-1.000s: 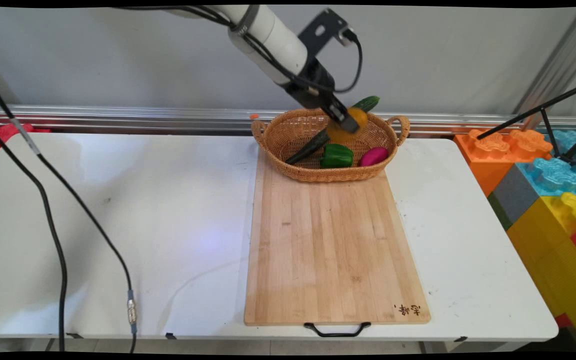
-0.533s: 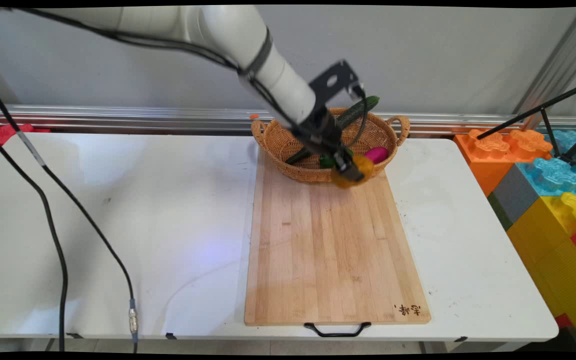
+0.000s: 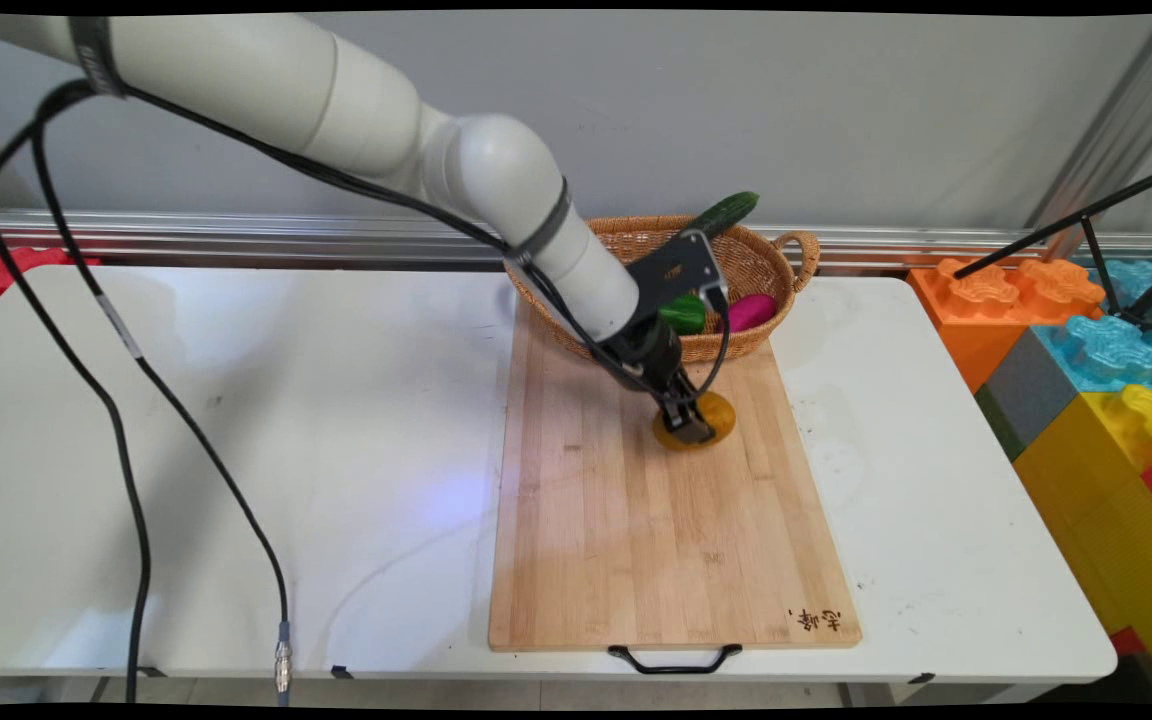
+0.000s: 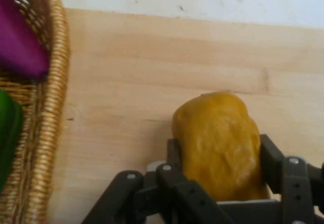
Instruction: Place the picked object on the cutting board
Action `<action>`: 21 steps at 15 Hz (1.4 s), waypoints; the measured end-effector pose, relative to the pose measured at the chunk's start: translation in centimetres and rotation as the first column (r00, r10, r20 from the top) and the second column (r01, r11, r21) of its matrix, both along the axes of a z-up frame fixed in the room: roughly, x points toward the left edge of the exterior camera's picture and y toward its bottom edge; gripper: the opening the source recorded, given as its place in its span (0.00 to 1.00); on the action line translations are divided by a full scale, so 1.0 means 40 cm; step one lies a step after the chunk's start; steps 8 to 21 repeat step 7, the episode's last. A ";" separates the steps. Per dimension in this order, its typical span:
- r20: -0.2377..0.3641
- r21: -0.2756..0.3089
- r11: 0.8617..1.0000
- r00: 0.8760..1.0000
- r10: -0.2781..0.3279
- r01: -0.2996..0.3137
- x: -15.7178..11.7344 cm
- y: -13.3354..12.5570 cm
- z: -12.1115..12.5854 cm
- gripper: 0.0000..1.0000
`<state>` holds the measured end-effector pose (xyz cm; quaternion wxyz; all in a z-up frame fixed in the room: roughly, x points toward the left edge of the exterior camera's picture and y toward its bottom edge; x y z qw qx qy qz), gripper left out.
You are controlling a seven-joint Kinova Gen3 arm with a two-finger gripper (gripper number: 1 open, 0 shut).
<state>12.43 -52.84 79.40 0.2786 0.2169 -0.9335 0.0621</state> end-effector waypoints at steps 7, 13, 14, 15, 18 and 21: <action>0.009 -0.010 0.999 0.999 -0.050 0.050 -0.020 0.009 -0.025 1.00; 0.009 -0.010 0.999 0.999 -0.050 0.050 -0.020 0.009 -0.025 1.00; 0.009 -0.010 0.999 0.999 -0.050 0.050 -0.020 0.009 -0.025 1.00; 0.009 -0.010 0.999 0.999 -0.050 0.050 -0.020 0.009 -0.025 1.00; 0.009 -0.010 0.999 0.999 -0.050 0.050 -0.020 0.009 -0.025 1.00; 0.009 -0.010 0.999 0.999 -0.050 0.050 -0.020 0.009 -0.025 1.00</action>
